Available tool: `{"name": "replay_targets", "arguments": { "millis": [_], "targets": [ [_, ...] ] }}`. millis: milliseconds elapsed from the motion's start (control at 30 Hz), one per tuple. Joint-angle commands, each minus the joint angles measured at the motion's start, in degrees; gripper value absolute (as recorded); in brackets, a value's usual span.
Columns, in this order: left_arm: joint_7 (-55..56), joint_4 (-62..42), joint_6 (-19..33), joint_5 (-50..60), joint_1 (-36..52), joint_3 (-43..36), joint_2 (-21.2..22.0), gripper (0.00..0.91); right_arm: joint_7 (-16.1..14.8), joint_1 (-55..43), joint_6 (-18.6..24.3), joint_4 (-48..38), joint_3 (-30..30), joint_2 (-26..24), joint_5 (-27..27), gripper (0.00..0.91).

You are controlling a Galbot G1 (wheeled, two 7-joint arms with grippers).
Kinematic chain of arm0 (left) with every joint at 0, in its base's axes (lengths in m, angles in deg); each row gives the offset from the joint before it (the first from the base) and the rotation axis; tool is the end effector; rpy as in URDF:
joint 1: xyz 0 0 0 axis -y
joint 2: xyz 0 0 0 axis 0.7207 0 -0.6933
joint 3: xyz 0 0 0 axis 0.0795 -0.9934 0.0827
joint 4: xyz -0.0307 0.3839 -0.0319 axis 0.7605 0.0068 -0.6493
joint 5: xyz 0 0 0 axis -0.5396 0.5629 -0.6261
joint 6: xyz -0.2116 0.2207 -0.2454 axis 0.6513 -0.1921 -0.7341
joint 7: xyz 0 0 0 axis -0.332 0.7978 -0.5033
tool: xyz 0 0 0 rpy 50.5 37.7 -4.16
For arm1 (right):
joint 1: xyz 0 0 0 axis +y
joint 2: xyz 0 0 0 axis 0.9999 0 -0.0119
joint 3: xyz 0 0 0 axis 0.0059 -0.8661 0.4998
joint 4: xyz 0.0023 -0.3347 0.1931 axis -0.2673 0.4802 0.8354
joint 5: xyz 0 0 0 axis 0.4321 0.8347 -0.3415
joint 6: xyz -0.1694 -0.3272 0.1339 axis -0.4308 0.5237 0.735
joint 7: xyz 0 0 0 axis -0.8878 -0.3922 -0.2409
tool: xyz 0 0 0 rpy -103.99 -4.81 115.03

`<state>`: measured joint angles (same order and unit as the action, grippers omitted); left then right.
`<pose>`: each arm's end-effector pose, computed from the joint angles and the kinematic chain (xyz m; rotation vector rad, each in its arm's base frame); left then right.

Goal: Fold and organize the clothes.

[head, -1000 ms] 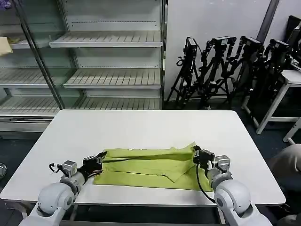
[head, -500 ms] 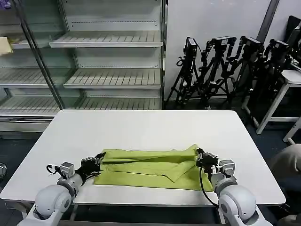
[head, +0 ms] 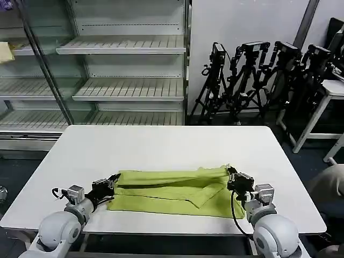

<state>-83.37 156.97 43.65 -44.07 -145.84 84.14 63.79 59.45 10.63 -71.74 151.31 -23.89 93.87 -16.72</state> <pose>0.3283 0.1312 -0.2924 -0.4188 -2.7107 -0.0640 0.2816 -0.0334 -0.2275 0.2246 -2.8492 0.0506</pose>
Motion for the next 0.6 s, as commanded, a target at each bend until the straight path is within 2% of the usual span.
{"name": "replay_targets", "arguments": {
  "millis": [33, 267, 600],
  "targets": [
    [-0.02, 0.42, 0.08, 0.11, -0.74, 0.33, 0.0, 0.02, -0.05, 4.09, 1.52, 2.54, -0.44, 1.04, 7.84, 0.0],
    [0.01, 1.29, 0.04, 0.15, -2.15, 0.86, 0.01, 0.02, 1.14, 6.29, 0.89, 2.07, -0.25, 2.0, 8.08, 0.0],
    [0.09, 1.54, -0.13, 0.53, -2.85, 0.77, -0.09, 0.02, 1.17, 6.68, 0.71, 0.81, 0.44, 2.41, 7.01, 0.0]
  ]
}}
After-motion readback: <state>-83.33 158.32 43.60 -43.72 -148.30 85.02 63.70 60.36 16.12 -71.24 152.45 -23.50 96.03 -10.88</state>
